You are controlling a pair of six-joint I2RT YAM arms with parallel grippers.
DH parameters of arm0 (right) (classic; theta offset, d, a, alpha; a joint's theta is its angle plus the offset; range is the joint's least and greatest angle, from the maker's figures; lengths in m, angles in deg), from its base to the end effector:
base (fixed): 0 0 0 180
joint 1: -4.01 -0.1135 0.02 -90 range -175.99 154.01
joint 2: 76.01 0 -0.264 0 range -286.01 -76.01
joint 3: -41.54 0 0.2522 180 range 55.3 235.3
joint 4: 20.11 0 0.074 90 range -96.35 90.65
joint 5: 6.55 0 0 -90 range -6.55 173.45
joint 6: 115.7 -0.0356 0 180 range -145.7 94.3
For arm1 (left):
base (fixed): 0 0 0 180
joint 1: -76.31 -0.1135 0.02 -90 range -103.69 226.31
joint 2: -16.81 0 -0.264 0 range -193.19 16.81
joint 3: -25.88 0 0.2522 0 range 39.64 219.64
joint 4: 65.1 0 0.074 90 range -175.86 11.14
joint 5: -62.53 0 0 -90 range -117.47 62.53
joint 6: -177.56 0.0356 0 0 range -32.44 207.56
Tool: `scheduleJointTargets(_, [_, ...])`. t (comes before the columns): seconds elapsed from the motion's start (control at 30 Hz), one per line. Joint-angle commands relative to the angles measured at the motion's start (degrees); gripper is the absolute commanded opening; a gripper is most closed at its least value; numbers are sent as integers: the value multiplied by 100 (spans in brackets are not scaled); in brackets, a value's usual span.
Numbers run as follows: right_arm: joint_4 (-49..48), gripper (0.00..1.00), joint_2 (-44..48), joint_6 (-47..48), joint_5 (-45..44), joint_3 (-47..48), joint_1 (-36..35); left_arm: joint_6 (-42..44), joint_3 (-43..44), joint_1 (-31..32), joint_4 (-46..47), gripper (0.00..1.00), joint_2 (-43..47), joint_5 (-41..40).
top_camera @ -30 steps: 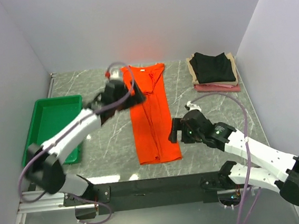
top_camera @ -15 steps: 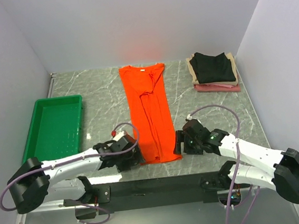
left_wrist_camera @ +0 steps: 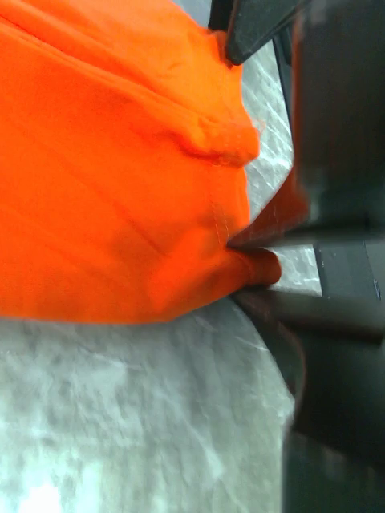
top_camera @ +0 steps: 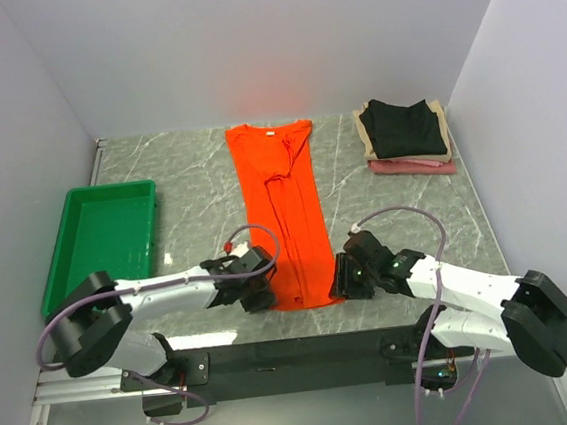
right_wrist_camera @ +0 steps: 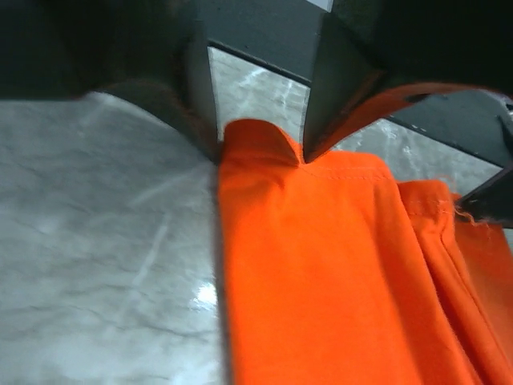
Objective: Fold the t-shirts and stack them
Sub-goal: Fold the tshirt
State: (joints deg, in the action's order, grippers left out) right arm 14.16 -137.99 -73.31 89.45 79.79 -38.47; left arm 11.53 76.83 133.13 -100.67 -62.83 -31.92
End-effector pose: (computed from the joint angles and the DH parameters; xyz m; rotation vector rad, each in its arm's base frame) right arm 0.1338 0.1276 0.1523 0.0816 2.7434 0.6585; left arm 0.1344 -0.2005 0.1535 -0.4988 2.7965 -0.5507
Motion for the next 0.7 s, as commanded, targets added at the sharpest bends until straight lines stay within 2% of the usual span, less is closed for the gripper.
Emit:
scheduleJointTargets(0.0, [-407, 50, -218, -151, 156, -198, -6, 132, 130, 5, -403, 28, -473, -302])
scheduleJointTargets(0.03, [-451, 40, -245, -152, 182, -234, -6, 150, 148, 14, -386, 22, -509, -215])
scheduleJointTargets(0.07, [-486, 11, -280, -169, 200, -252, -23, 167, 122, 5, -351, 14, -526, -136])
scheduleJointTargets(0.1, [-513, 1, -306, -195, 217, -269, -32, 185, 87, 14, -281, 10, -509, -48])
scheduleJointTargets(0.17, [-452, 0, -263, -187, 323, -234, -111, 150, -36, 22, -237, 1, -413, 198])
scheduleJointTargets(0.33, [339, 0, 518, -266, 287, -181, -392, -43, -229, 373, -492, 1, 140, 330])
scheduleJointTargets(0.47, [252, 0, 1204, -528, 735, -488, -454, -105, -414, 585, -421, 0, 676, 576])
scheduleJointTargets(0.67, [313, 0, 1206, -416, 254, -130, -454, 158, 173, 515, -728, 1, 643, 262])
